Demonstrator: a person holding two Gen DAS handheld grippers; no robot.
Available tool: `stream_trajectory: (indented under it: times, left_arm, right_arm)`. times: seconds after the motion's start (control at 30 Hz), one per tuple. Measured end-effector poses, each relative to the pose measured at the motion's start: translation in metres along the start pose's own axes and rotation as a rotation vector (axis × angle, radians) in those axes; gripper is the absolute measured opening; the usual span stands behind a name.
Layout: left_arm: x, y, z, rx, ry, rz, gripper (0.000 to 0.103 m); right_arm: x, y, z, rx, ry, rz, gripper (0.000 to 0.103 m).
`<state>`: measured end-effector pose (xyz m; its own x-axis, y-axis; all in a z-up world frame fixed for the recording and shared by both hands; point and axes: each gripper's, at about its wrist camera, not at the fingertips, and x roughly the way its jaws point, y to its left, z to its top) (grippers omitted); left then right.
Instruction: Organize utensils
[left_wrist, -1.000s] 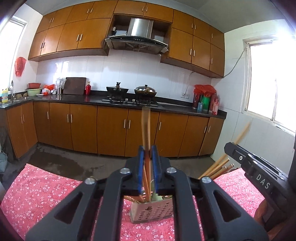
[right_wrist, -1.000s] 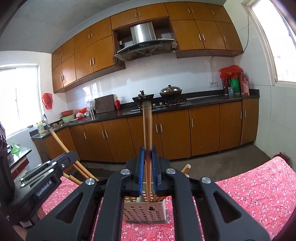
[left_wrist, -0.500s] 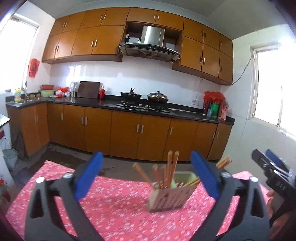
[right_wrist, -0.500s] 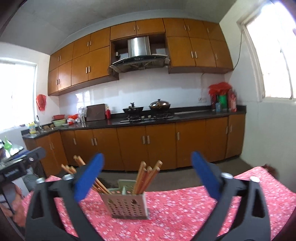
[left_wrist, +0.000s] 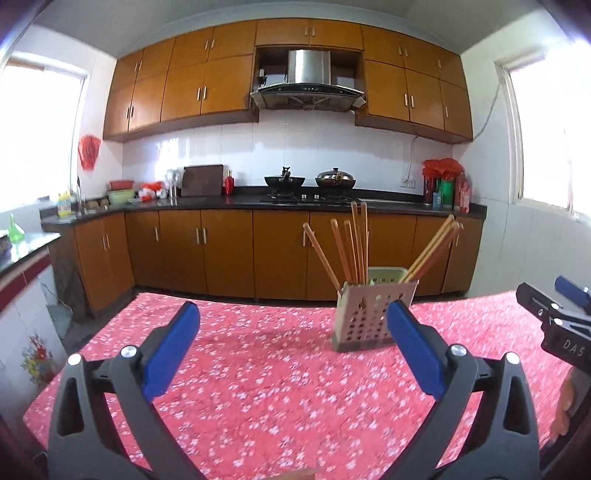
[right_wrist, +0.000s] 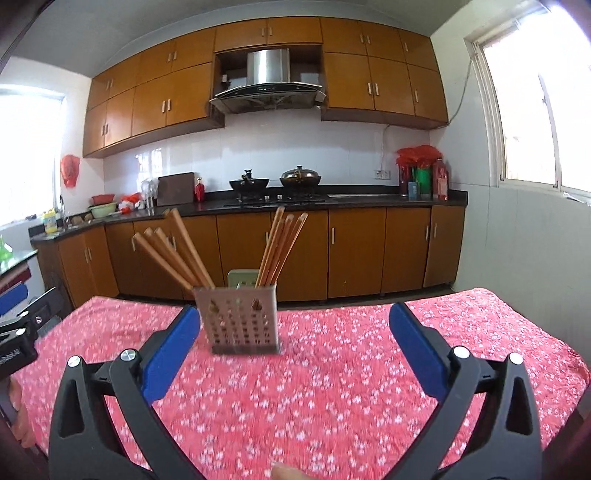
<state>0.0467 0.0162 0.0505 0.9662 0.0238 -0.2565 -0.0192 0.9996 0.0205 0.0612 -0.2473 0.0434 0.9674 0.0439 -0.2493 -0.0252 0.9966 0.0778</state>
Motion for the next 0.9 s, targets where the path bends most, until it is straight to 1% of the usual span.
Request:
stream_trajectory:
  times: [0.1,0.2,0.3,0.47,0.63,0.9]
  left_arm:
    - [-0.007,-0.007,-0.014,0.033,0.000,0.009,0.099]
    - [-0.008,-0.009,-0.026,0.032,0.024,-0.006,0.099]
    - [-0.009,-0.010,-0.037,0.037,0.043,-0.006,0.099]
    - [-0.010,-0.012,-0.052,0.053,0.063,-0.005,0.099]
    - [-0.007,-0.011,-0.062,0.042,0.088,-0.010,0.099]
    - [-0.006,-0.011,-0.065,0.033,0.104,-0.013,0.099]
  right_arm:
    - [-0.007,0.008,-0.016,-0.033,-0.009,-0.013,0.101]
    - [-0.007,0.011,-0.029,-0.047,0.021,-0.013,0.101]
    - [-0.007,0.009,-0.040,-0.027,0.045,0.000,0.101]
    - [-0.009,0.009,-0.059,-0.037,0.086,-0.003,0.101]
    - [-0.008,0.009,-0.067,-0.032,0.107,0.004,0.101]
    - [-0.009,0.011,-0.073,-0.028,0.124,0.008,0.101]
